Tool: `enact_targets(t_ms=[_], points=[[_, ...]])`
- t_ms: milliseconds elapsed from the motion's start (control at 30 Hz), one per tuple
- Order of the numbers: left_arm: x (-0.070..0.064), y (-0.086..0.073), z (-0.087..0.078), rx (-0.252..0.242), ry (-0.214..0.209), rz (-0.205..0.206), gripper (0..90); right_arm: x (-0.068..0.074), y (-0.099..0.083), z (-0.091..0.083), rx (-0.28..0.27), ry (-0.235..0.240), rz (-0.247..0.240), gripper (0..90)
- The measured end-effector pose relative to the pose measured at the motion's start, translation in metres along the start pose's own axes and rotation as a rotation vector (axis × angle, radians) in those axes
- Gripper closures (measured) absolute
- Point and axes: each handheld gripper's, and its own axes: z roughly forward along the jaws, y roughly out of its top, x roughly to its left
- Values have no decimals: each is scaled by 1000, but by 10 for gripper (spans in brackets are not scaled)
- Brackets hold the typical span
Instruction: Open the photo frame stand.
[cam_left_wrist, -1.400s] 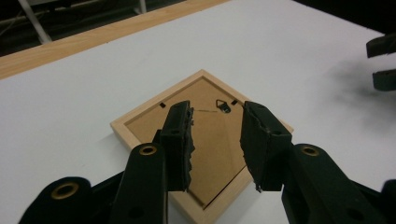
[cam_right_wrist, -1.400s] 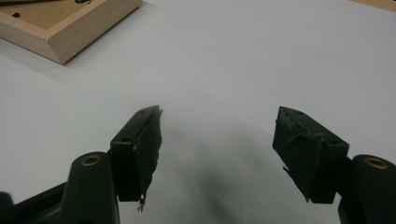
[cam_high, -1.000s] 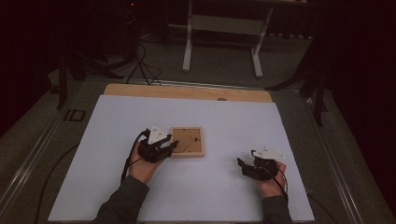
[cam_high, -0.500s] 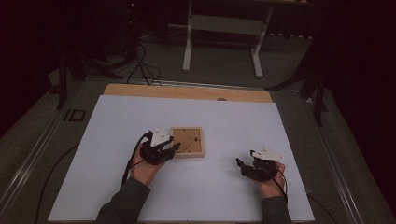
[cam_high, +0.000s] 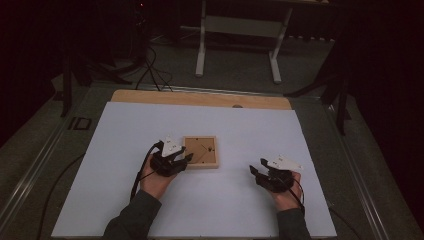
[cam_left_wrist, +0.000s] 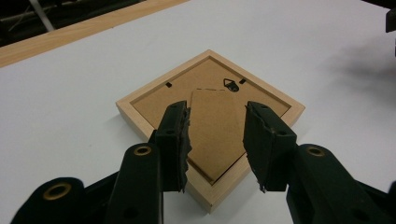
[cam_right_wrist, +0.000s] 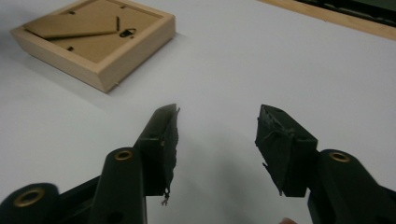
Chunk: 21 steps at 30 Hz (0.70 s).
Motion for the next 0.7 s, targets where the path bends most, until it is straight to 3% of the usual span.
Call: enact_targets(t_ms=[233,433,700], points=[[1,-1,2,10,-7,4,593,16,8,11,19,40,-63,594],[-1,-2,5,25,-12,12,593,26,16,22,22,75,-62,720],[1,-4,7,41,-21,9,596,45,23,40,30,127,-66,811]])
